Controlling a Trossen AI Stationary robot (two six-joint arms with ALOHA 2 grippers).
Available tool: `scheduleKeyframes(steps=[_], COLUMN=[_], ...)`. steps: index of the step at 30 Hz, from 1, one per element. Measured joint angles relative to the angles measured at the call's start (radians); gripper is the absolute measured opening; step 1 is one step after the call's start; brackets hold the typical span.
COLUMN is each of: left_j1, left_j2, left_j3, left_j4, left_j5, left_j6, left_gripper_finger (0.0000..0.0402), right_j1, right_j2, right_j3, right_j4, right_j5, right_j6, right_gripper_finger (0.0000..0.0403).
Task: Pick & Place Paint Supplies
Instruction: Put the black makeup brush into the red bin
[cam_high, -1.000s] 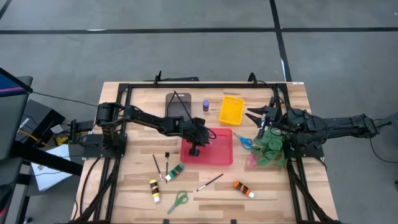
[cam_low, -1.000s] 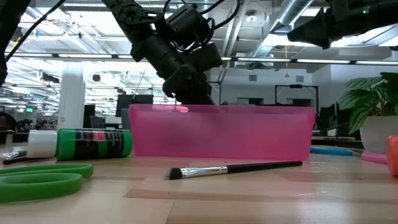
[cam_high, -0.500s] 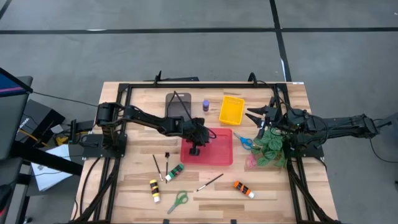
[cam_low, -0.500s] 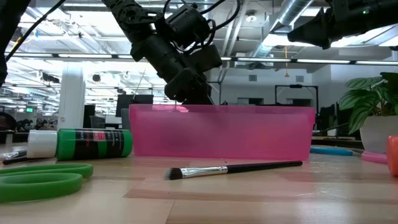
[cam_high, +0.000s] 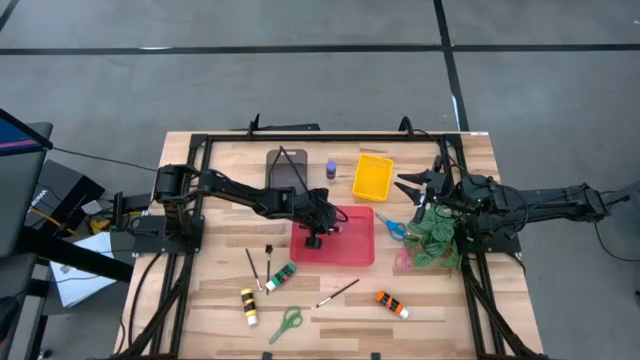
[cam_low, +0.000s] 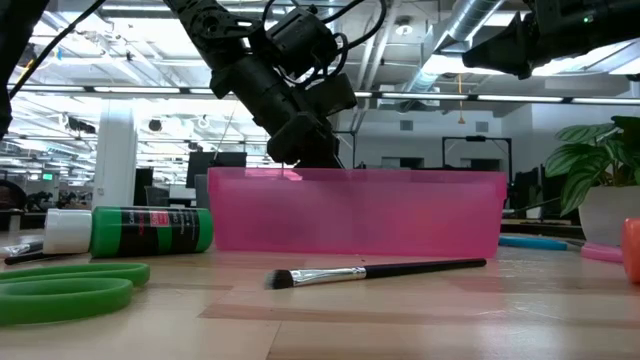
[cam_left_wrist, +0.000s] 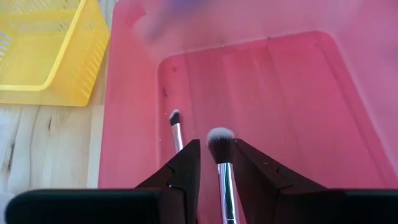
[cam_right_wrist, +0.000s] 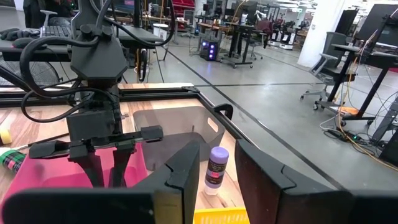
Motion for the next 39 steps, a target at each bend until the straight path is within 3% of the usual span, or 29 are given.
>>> scheduleKeyframes(steps=[13,20,39], left_j1=[-0.005,-0.009,-0.009], left_j2=[-0.06,-0.214,-0.814], left_j3=[0.002,-0.008,-0.511], left_j4=[-0.031,-0.241,-0.279], left_j5=[0.001,0.005,0.012], left_j6=[-0.018,-0.129,-0.597], left_gripper_finger=[0.0086,0.0086,0.0086], right_j1=[0.0,0.0,0.0], right_j2=[0.0,0.0,0.0], right_j3=[0.0,-0.001,-0.001], right_j4=[-0.001,-0.005,-0.01], right_j5=[0.0,-0.001,-0.001], right_j6=[0.0,0.0,0.002], right_gripper_finger=[0.0098,0.0098,0.0098])
